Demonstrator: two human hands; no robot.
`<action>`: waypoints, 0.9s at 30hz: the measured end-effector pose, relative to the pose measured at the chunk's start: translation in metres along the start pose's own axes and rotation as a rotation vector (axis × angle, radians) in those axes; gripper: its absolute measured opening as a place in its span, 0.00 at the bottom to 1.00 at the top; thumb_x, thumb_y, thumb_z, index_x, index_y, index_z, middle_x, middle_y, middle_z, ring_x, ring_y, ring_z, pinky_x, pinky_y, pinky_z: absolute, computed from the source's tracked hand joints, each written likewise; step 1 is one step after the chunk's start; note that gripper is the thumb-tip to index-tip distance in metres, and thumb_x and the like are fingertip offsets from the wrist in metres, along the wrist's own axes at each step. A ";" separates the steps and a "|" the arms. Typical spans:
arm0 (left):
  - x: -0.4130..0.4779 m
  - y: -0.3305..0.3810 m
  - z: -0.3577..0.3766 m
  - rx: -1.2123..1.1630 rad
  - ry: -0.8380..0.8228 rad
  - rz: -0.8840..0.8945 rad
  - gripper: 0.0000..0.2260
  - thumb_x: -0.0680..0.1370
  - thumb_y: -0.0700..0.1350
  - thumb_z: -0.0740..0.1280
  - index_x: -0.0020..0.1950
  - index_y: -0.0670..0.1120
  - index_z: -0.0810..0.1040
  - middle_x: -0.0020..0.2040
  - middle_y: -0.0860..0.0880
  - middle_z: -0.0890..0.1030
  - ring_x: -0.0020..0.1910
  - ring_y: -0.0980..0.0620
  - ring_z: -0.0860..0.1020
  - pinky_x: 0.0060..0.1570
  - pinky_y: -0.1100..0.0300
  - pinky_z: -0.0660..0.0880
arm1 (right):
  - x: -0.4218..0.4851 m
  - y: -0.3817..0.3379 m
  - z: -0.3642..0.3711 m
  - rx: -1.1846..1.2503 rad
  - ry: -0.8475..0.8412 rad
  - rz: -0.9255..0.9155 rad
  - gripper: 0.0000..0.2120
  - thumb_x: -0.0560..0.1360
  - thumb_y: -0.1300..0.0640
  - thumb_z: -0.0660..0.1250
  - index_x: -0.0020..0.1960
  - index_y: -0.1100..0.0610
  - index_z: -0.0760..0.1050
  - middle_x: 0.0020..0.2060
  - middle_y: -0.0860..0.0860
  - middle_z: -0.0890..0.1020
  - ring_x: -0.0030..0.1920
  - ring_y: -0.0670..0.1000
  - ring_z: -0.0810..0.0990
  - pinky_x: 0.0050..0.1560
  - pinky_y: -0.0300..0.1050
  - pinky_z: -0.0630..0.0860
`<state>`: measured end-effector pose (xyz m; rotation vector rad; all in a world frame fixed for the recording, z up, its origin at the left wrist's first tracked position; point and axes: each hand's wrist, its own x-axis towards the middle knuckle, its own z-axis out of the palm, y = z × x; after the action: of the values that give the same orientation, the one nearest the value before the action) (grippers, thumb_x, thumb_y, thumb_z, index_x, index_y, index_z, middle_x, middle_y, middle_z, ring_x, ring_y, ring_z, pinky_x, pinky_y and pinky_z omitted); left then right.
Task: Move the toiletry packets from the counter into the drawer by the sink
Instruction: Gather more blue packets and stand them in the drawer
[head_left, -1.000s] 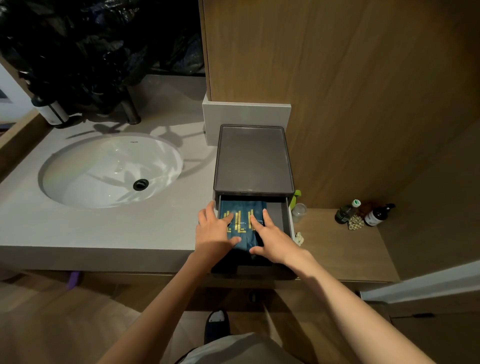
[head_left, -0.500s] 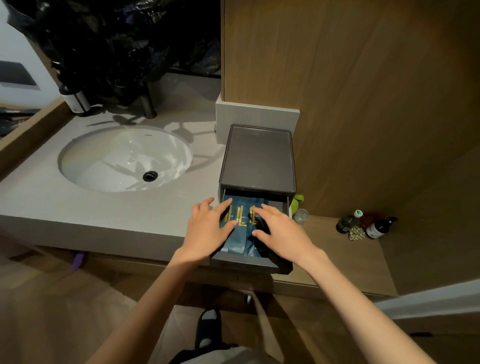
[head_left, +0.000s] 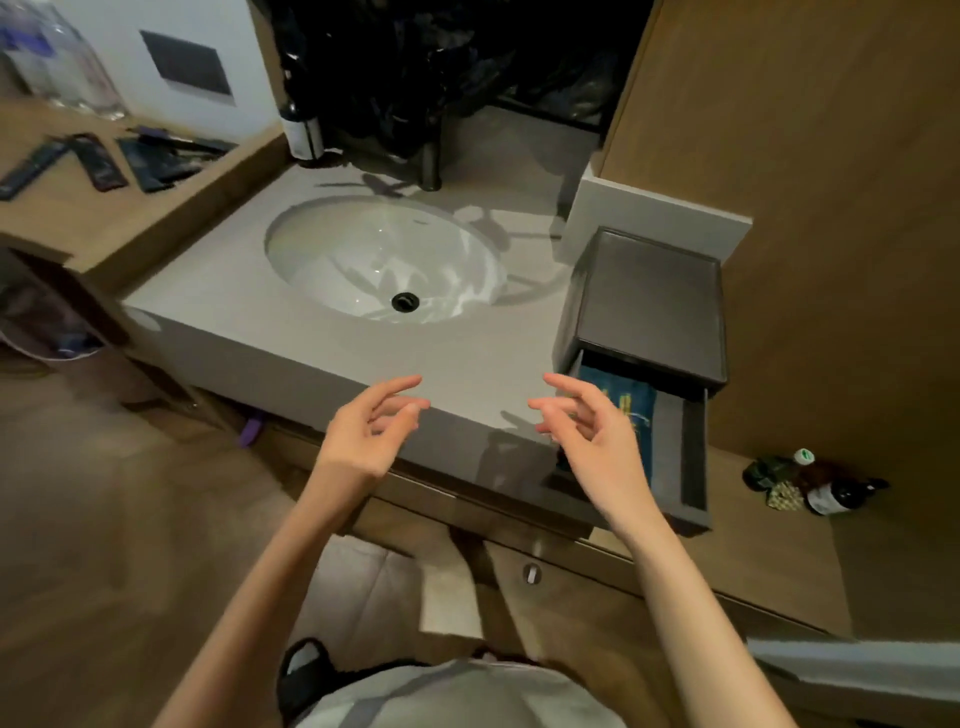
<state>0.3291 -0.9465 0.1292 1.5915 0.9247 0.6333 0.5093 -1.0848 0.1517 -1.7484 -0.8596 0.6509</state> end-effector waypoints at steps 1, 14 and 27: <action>-0.001 -0.011 -0.017 -0.029 0.020 -0.016 0.13 0.78 0.38 0.64 0.62 0.44 0.76 0.47 0.48 0.83 0.42 0.52 0.80 0.43 0.69 0.76 | 0.001 -0.003 0.018 0.013 0.014 0.006 0.12 0.78 0.55 0.64 0.61 0.47 0.74 0.48 0.44 0.84 0.46 0.42 0.83 0.51 0.36 0.78; 0.043 -0.074 -0.297 -0.022 0.113 -0.051 0.12 0.80 0.41 0.62 0.61 0.53 0.75 0.51 0.54 0.82 0.49 0.51 0.81 0.49 0.61 0.77 | 0.046 -0.081 0.286 0.068 -0.026 0.099 0.13 0.79 0.54 0.63 0.63 0.48 0.74 0.48 0.44 0.84 0.47 0.45 0.83 0.50 0.36 0.74; 0.187 -0.090 -0.493 -0.021 0.410 0.053 0.12 0.79 0.46 0.64 0.62 0.51 0.75 0.53 0.50 0.82 0.49 0.57 0.80 0.48 0.63 0.76 | 0.192 -0.159 0.484 -0.040 -0.044 -0.089 0.12 0.79 0.54 0.64 0.61 0.46 0.74 0.48 0.45 0.82 0.47 0.40 0.80 0.47 0.31 0.77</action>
<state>0.0137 -0.5151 0.1363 1.4973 1.1720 1.0284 0.2146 -0.6263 0.1442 -1.7268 -0.9811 0.6185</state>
